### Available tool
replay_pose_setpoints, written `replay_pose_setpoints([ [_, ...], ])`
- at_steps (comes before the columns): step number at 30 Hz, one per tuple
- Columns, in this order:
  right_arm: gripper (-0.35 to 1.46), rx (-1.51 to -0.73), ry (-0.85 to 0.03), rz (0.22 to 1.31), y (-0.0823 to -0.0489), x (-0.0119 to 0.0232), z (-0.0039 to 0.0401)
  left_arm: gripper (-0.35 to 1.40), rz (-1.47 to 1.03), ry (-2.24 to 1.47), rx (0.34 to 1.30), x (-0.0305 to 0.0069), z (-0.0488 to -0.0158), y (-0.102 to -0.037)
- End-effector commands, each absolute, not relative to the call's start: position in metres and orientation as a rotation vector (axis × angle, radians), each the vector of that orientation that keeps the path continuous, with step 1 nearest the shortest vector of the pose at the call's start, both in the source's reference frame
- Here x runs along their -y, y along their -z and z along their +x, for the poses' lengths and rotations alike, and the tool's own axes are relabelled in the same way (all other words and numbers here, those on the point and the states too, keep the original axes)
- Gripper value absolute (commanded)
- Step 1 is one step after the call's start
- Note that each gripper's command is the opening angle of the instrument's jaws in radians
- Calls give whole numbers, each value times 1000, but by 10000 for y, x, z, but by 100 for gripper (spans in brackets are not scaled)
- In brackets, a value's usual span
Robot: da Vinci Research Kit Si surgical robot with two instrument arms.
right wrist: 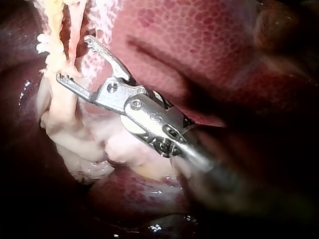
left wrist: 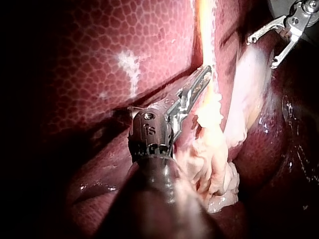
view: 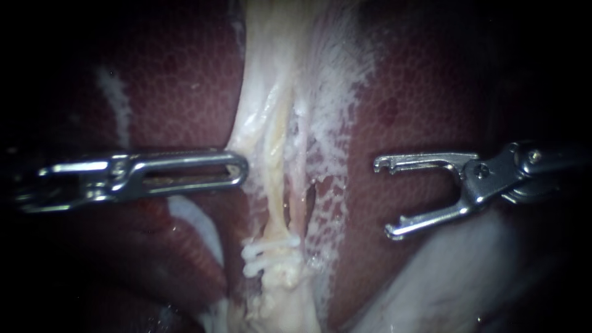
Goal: Going back second clip left tube
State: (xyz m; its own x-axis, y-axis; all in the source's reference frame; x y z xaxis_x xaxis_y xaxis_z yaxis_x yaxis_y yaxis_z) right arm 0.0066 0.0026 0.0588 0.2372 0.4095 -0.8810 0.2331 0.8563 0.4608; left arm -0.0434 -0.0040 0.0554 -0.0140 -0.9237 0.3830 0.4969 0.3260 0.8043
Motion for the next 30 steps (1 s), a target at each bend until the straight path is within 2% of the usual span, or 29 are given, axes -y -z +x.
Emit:
replay_pose_setpoints([
  [1, 60, -1347, -131, 573, -587, -26, 67, -35, 513, 1206, 1062, 39, -437, -555],
  [30, 60, -1347, -131, 573, -586, -25, 68, -35, 515, 1204, 1063, 33, -441, -565],
])
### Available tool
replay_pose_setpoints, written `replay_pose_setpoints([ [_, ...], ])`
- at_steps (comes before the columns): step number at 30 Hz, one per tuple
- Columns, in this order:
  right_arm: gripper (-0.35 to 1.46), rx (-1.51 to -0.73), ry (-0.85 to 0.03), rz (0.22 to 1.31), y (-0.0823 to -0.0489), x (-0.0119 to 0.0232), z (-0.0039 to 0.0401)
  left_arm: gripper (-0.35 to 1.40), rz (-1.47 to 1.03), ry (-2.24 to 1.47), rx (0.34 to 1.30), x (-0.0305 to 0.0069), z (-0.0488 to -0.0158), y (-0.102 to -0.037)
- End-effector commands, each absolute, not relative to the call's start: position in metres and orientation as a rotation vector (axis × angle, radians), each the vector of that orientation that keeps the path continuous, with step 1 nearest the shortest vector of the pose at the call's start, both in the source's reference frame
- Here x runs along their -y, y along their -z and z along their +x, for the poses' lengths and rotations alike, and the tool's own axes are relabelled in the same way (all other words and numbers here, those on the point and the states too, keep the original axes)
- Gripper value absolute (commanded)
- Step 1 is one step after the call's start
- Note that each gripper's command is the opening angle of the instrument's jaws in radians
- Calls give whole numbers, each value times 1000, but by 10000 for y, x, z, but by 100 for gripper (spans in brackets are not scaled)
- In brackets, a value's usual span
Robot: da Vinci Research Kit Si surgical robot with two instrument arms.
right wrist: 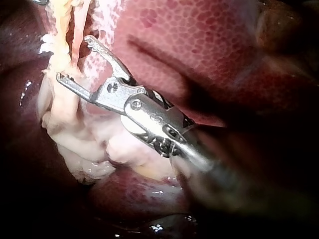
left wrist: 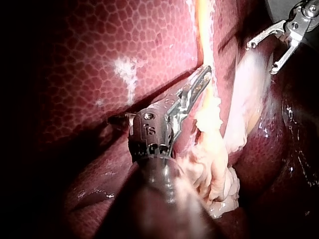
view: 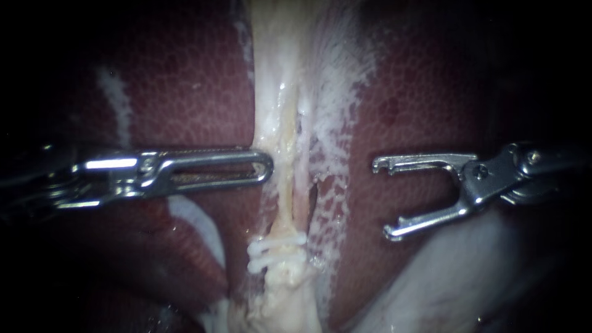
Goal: Going back second clip left tube
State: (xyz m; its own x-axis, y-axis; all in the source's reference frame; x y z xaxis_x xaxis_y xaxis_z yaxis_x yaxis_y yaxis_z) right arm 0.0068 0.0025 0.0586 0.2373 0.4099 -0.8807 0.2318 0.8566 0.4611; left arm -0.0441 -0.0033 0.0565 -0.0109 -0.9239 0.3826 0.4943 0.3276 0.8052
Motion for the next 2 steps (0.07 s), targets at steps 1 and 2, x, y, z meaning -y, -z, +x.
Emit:
replay_pose_setpoints([
  [1, 60, -1347, -131, 573, -586, -25, 68, -35, 515, 1203, 1063, 33, -441, -565],
  [2, 60, -1347, -131, 573, -586, -25, 68, -35, 515, 1203, 1063, 34, -441, -565],
])
